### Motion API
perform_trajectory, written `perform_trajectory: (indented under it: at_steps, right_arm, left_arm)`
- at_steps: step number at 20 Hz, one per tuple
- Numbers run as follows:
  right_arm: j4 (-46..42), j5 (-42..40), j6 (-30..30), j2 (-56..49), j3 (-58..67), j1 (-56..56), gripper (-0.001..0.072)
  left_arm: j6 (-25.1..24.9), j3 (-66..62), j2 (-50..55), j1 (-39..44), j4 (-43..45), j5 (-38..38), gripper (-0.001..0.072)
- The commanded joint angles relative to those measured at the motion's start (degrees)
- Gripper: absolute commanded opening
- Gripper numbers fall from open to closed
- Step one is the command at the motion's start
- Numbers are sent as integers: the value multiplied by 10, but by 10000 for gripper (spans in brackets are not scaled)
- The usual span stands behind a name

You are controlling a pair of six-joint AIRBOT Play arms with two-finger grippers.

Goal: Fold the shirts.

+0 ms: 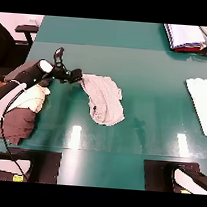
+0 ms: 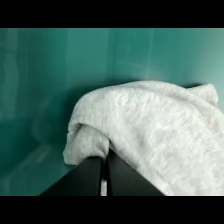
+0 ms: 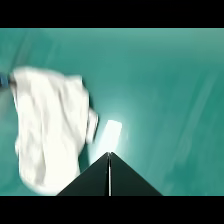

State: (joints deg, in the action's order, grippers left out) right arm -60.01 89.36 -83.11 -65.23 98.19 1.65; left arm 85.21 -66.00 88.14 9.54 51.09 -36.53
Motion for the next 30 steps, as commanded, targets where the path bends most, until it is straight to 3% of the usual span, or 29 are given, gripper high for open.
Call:
perform_trajectory:
  at_steps: [1, 2, 3, 4, 5, 6, 8, 11, 15, 17, 18, 19, 20, 25, 27, 30]
  right_arm:
    - [0, 20, -7, -17, -101, 0, 14]
    - [0, -1, -7, -12, -166, 0, 14]
    - [10, -32, -7, -7, -246, 2, 59]
    - [34, -66, -6, -6, -320, 6, 307]
    - [68, -99, 2, -12, -395, 14, 467]
    - [113, -131, 30, -25, -460, 29, 468]
    - [206, -191, 88, -61, -543, 74, 467]
    - [304, -264, 136, -132, -573, 164, 466]
    - [298, -304, 138, -211, -496, 247, 464]
    - [298, -304, 138, -241, -452, 262, 396]
    - [294, -304, 138, -249, -435, 264, 252]
    - [277, -300, 138, -250, -416, 264, 52]
    - [253, -294, 137, -245, -399, 263, 13]
    - [90, -191, 82, -102, -262, 182, 13]
    - [43, -136, 56, -39, -172, 139, 13]
    - [3, -85, 32, 20, -34, 95, 12]
  left_arm:
    - [-24, -40, 1, -1, 15, -37, 21]
    - [-35, -49, 1, -1, 16, -48, 21]
    - [-41, -53, 1, -1, 18, -56, 21]
    - [-46, -54, 1, -1, 19, -61, 21]
    - [-47, -54, 1, -1, 20, -65, 21]
    - [-47, -54, 1, 0, 21, -66, 21]
    - [-47, -54, 1, 0, 21, -66, 22]
    - [-47, -54, 1, 0, 21, -66, 21]
    - [-47, -54, 1, 0, 21, -71, 21]
    - [-47, -54, -1, 0, 21, -77, 21]
    - [-47, -54, -6, -1, 22, -76, 21]
    - [-47, -54, -18, -1, 28, -71, 21]
    - [-50, -54, -36, -1, 33, -64, 21]
    - [-64, -142, -209, -1, 139, -111, 21]
    - [-92, -212, -280, 0, 145, -154, 21]
    - [-92, -309, -352, 0, 144, -208, 21]
